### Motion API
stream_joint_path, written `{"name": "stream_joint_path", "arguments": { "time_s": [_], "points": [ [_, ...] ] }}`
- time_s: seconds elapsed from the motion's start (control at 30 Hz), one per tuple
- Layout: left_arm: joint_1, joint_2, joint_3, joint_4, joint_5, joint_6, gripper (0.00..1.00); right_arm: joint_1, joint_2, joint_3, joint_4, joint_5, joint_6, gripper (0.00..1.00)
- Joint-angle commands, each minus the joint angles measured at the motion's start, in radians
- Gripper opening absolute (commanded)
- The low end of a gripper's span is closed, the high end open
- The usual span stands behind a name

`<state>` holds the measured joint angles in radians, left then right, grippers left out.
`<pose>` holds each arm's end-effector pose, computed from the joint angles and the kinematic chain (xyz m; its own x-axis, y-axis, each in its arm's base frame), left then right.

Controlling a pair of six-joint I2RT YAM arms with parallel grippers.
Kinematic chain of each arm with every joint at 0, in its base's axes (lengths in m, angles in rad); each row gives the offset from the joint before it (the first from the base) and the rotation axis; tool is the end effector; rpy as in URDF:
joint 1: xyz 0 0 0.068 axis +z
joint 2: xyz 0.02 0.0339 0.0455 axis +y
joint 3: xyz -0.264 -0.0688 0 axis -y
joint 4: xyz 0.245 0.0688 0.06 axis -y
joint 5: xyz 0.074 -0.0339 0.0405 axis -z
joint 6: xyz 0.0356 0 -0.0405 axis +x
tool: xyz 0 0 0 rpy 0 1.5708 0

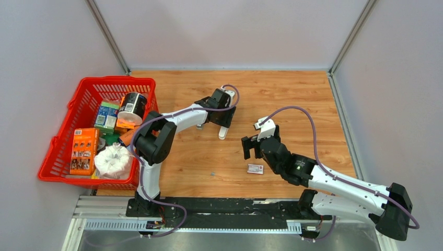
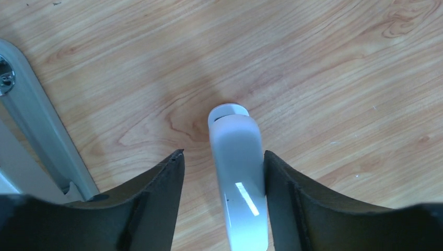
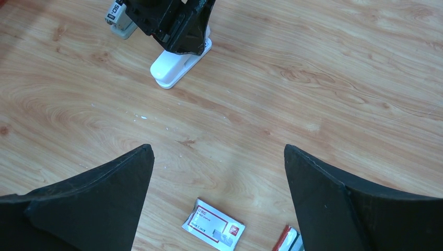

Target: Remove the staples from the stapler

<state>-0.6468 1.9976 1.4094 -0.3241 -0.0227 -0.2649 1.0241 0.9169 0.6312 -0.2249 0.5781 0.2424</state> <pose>0.3464 -0.2606 0.1811 -0.7640 0.2489 -0.5953 0.4055 0.9028 -0.1429 0.1216 0.1624 0.2608 -0.3589 -0.2030 -0.9110 -0.3929 0.9182 -0.0498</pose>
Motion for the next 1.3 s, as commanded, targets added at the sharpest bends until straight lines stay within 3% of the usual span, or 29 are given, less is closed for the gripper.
{"name": "stream_joint_path", "arguments": {
  "time_s": [0.0,0.1,0.17,0.23,0.33,0.6,0.73,1.07,1.27],
  "points": [
    [-0.004,0.013,0.043,0.002,0.017,0.033,0.61,-0.006,0.005,0.007,0.047,-0.004,0.000,1.00],
    [-0.004,0.023,0.057,-0.006,0.040,0.041,0.55,-0.004,0.005,0.007,0.048,-0.006,-0.002,1.00],
    [-0.004,0.029,0.063,-0.019,0.046,0.044,0.42,-0.004,0.004,0.009,0.048,-0.006,-0.003,1.00],
    [-0.004,0.033,0.074,-0.032,0.053,0.049,0.17,-0.004,0.005,0.009,0.050,-0.008,-0.006,1.00],
    [-0.005,0.029,0.076,-0.041,0.049,0.047,0.01,-0.005,0.014,0.013,0.053,-0.009,-0.006,1.00],
    [-0.024,-0.063,0.053,-0.069,0.061,0.084,0.00,-0.004,0.020,0.024,0.045,-0.018,-0.003,1.00],
    [-0.025,-0.123,0.039,-0.076,0.300,0.105,0.00,-0.005,0.019,0.064,-0.010,-0.029,0.001,1.00],
    [-0.025,-0.325,-0.073,-0.030,0.612,0.124,0.00,-0.005,-0.058,0.182,-0.203,-0.145,-0.006,0.99],
    [-0.028,-0.431,-0.179,0.092,0.823,0.084,0.00,-0.006,-0.114,0.288,-0.349,-0.358,-0.049,0.91]
  ]
}}
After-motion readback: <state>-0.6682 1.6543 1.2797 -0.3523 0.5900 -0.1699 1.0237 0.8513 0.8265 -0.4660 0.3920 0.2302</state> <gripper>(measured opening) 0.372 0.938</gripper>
